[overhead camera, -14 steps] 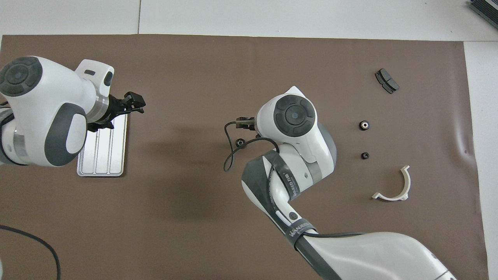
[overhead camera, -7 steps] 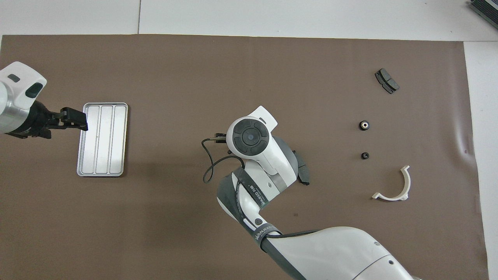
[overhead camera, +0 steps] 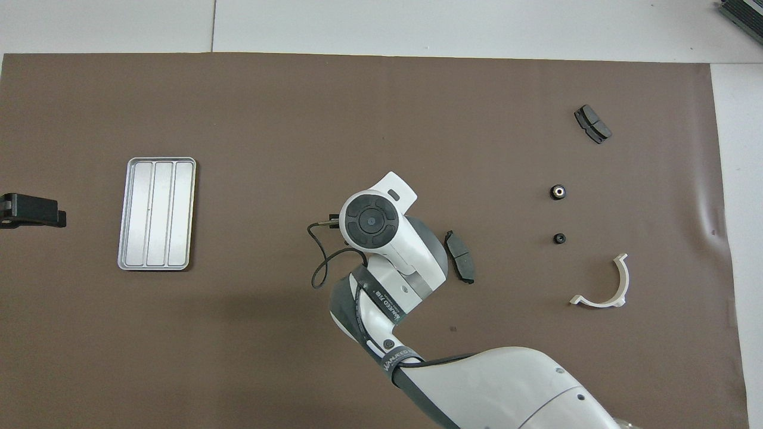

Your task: Place bearing gear from tray to pile

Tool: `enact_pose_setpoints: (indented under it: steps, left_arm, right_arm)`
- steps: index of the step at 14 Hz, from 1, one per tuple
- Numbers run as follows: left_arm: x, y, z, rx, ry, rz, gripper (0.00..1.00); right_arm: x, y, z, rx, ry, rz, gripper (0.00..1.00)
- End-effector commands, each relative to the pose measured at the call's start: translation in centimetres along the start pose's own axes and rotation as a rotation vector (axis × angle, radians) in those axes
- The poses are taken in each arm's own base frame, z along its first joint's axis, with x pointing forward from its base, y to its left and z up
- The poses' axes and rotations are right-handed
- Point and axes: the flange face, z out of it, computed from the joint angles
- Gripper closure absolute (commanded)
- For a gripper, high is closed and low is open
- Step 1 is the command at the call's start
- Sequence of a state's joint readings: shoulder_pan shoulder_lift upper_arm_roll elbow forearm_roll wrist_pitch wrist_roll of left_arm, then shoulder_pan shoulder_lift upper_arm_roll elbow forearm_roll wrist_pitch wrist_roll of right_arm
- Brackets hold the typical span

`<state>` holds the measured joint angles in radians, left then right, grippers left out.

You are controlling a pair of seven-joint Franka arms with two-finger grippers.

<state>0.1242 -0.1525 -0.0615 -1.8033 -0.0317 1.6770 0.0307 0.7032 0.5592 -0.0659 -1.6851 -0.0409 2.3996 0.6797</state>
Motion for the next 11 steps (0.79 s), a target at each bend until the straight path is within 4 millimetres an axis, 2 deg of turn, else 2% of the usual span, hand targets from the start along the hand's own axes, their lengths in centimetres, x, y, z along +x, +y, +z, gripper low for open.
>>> enact_pose_setpoints:
  steps: [1, 3, 5, 8, 10, 11]
  left_arm:
    - [0.0, 1.0, -0.5, 0.016, 0.014, 0.047, 0.0]
    - [0.3, 1.7, -0.3, 0.017, 0.043, 0.059, 0.0]
    - [1.1, 3.6, 0.0, 0.014, 0.095, 0.09, 0.0]
    - [3.0, 4.0, 1.4, -0.002, 0.077, 0.094, 0.0]
    - [5.5, 4.0, 1.8, -0.02, 0.068, 0.091, 0.0]
    - [6.1, 4.0, 1.9, -0.024, 0.065, 0.09, 0.0]
  right_arm:
    - [0.2, 0.3, -0.1, 0.003, 0.033, 0.014, 0.3]
    - [0.0, 0.2, 0.2, -0.005, 0.033, 0.005, 0.33]
    - [-0.2, 0.0, 0.2, -0.01, 0.036, -0.004, 0.34]
    - [-0.4, 0.1, 0.4, -0.014, 0.03, -0.006, 0.49]
    - [-0.6, 0.2, 0.6, -0.017, 0.026, -0.006, 0.51]
    - [-0.6, 0.3, 0.7, -0.019, 0.024, -0.006, 0.58]
